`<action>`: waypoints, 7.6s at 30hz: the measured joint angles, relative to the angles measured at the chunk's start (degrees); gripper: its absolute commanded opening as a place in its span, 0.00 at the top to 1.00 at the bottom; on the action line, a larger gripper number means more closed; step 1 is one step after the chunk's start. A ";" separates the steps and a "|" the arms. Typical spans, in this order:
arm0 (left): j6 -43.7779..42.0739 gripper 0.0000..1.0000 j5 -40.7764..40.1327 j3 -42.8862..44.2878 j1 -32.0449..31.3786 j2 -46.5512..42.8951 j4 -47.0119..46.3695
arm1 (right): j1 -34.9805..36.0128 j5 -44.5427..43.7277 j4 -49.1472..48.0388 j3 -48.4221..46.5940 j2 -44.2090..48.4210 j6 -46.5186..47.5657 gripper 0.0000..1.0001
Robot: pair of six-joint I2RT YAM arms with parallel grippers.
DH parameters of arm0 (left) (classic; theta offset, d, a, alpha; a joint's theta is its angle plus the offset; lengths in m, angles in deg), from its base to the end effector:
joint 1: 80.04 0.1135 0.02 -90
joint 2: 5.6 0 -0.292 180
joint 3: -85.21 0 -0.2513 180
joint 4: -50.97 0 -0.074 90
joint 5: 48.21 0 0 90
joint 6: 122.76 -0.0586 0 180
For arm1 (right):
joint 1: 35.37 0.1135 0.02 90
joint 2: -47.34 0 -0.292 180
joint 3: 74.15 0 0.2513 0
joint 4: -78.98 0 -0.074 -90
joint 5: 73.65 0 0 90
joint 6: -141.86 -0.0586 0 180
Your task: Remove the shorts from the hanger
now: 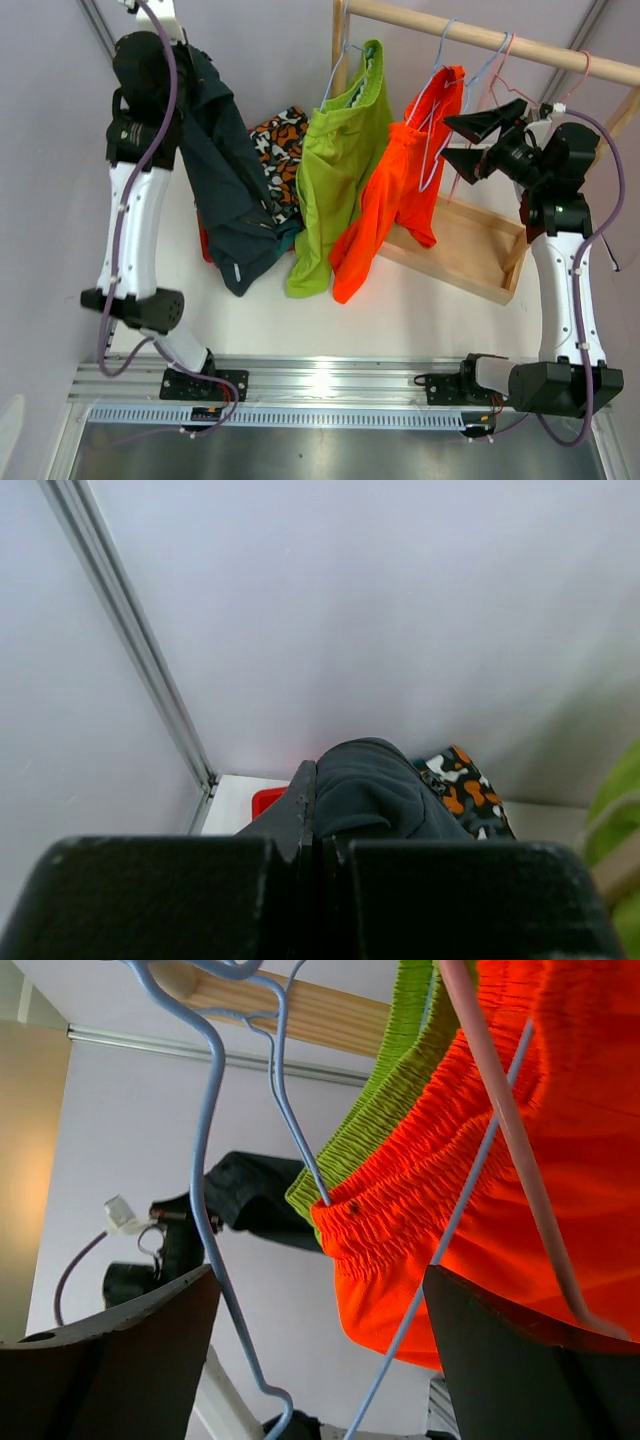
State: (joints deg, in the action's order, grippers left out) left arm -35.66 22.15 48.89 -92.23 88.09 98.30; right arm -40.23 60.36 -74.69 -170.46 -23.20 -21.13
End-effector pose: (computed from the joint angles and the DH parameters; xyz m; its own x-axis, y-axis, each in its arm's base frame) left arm 0.3261 -0.0503 0.6034 0.0388 0.0404 -0.9984 -0.1314 0.9907 0.0350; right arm 0.2677 0.0181 0.4969 -0.6066 0.7418 -0.2860 -0.1754 0.2261 0.9582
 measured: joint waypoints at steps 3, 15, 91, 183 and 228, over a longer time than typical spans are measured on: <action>1.95 0.96 3.48 5.14 2.93 8.17 -0.55 | -1.90 0.68 1.46 1.55 2.47 0.72 0.09; 9.79 0.01 11.04 0.35 3.74 31.04 4.35 | -4.74 3.04 7.04 -6.67 11.58 5.57 0.06; 14.88 0.01 19.96 -76.26 3.69 -48.63 -13.31 | 17.09 -33.73 17.84 -27.98 -10.69 33.92 0.22; 17.57 1.00 6.69 -75.12 -57.18 -13.77 -51.25 | 15.06 -26.99 18.84 -33.57 -18.82 34.25 1.00; 14.40 1.00 8.87 -21.00 -31.52 23.50 -20.44 | 13.94 -28.28 10.21 -20.94 -10.56 30.49 1.00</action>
State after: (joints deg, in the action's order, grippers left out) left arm -21.25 31.02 27.88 -123.75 111.59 77.87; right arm -26.29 32.08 -64.48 -191.40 -33.76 9.36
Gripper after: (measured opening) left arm 0.089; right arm 0.045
